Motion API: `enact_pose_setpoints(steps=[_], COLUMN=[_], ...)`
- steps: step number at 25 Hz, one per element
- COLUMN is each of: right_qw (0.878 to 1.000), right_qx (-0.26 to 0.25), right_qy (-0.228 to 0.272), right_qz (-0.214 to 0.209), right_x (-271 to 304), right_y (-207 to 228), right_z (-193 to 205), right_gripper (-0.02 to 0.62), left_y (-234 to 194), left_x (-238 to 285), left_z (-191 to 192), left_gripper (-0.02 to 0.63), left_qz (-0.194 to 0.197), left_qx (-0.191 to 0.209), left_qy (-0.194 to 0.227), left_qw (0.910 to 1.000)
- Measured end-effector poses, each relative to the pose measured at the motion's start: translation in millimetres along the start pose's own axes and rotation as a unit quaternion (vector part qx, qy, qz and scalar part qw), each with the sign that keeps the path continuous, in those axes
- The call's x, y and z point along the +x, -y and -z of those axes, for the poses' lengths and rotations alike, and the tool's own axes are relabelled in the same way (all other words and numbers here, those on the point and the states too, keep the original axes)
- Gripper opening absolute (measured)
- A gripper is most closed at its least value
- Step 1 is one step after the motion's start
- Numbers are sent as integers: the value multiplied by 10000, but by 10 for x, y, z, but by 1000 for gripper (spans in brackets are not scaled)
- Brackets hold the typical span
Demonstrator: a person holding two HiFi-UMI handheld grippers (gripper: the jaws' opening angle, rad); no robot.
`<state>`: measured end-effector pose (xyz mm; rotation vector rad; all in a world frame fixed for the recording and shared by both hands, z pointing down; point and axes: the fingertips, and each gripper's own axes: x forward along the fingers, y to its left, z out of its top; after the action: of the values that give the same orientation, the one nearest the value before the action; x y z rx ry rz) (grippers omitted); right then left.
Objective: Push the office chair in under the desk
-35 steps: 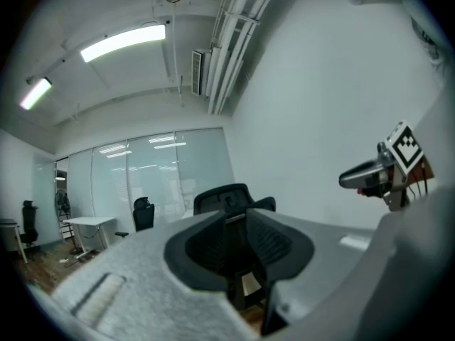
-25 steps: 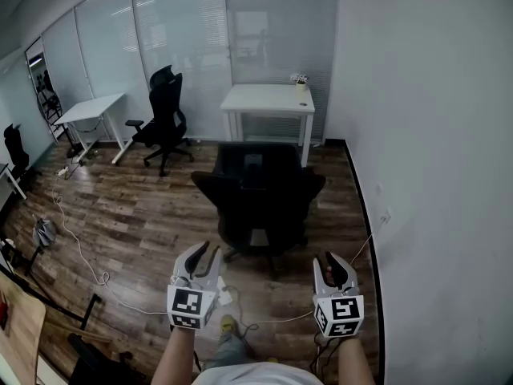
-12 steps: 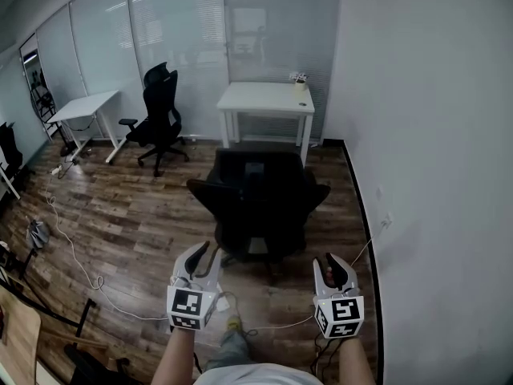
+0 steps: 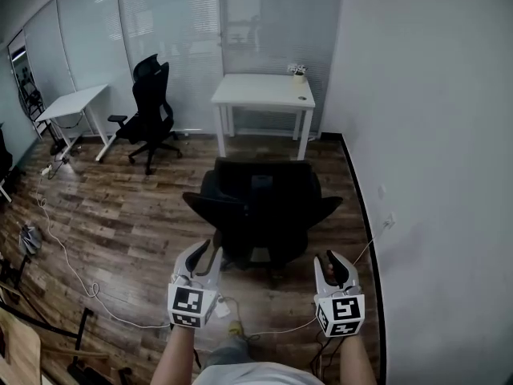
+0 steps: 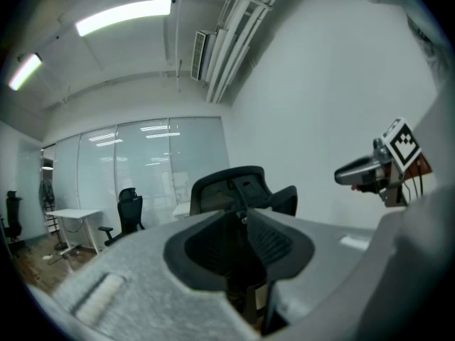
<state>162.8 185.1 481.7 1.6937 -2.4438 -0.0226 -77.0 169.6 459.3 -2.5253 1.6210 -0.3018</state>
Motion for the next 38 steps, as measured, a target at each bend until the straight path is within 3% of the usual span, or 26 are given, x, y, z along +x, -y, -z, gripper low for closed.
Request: enact_pose_setpoints(steps=[7, 12, 21, 28, 33, 38], right_qw=[9997, 9991, 9872, 9556, 9380, 9113], right_qx=[-86, -367, -1379, -2568, -2976, -3538], right_qy=[-50, -181, -805, -1435, -1727, -2024], right_qz=[229, 109, -3, -168, -422, -587], right_x=[656, 1109, 1624, 1771, 1962, 2091], right_y=[0, -64, -123, 9, 188, 310], right_z=[-141, -244, -198, -64, -17, 93], right_gripper=[92, 106, 114, 120, 135, 137], left_y=[-562, -913, -1126, -968, -834, -770], left_x=[522, 882, 1324, 1525, 1734, 1850], left_z=[68, 121, 335, 459, 501, 612], left_gripper=[106, 112, 129, 156, 173, 184], left_qz=[330, 608, 1496, 2137, 2480, 2618], left_qx=[110, 289, 984, 1925, 2453, 2959], left_qy=[-91, -169, -512, -962, -1245, -1517], left_qw=[9994, 9976, 9825, 9529, 9289, 9061])
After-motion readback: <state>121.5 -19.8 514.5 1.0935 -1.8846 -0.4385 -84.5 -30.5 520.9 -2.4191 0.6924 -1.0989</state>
